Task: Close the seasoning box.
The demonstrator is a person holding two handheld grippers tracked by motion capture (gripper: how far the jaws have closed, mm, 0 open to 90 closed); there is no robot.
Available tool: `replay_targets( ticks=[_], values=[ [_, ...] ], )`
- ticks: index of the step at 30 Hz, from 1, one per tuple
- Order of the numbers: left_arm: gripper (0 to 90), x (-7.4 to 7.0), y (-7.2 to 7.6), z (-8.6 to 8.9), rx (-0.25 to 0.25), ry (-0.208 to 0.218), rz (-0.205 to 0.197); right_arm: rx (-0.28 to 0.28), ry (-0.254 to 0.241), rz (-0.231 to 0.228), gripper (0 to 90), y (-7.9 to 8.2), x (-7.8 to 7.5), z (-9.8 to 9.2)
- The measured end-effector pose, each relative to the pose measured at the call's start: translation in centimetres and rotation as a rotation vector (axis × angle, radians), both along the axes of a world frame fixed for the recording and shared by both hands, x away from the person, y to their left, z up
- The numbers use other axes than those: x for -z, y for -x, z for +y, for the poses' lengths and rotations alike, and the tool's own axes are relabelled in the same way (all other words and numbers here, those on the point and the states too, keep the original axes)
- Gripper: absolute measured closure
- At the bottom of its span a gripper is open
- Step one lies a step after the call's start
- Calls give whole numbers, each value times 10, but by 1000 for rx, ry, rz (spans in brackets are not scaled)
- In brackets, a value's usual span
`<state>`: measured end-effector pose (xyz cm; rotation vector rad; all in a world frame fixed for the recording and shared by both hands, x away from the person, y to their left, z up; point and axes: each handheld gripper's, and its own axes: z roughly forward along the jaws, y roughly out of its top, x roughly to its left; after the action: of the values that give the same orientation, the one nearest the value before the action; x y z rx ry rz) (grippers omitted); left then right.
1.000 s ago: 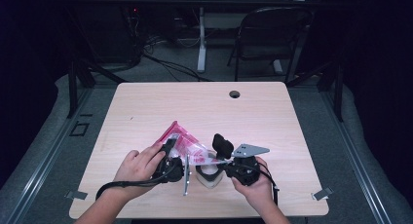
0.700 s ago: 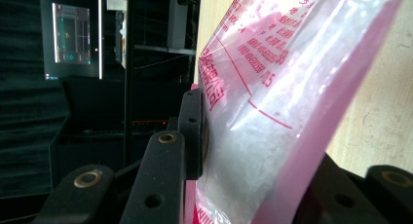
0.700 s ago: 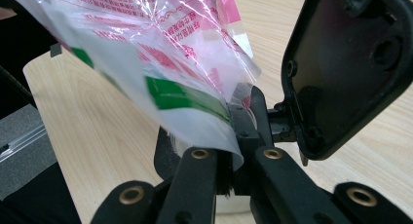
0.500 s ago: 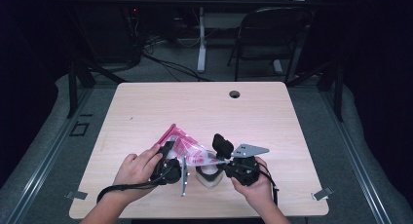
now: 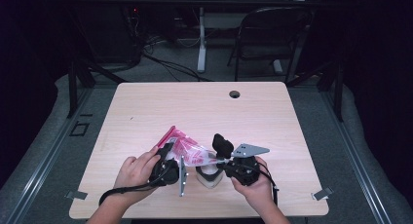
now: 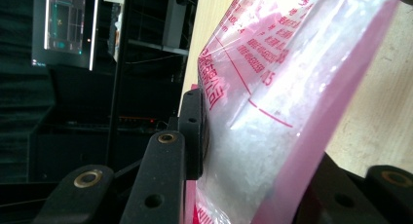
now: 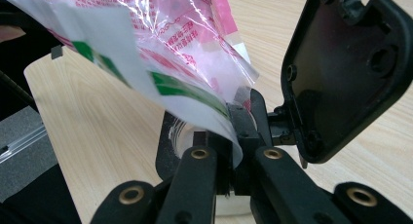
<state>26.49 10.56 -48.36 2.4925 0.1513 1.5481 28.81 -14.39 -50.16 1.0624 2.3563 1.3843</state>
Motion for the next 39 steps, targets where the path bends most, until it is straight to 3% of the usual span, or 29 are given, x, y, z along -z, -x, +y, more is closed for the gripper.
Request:
replay_targets(
  ticks=[23, 39],
  values=[
    [745, 22, -2, 16, -10, 117, 56, -7, -14, -28, 879, 3, -4, 6],
    [744, 40, -4, 20, -9, 136, 95, -16, -19, -29, 873, 5, -4, 8]
  ],
)
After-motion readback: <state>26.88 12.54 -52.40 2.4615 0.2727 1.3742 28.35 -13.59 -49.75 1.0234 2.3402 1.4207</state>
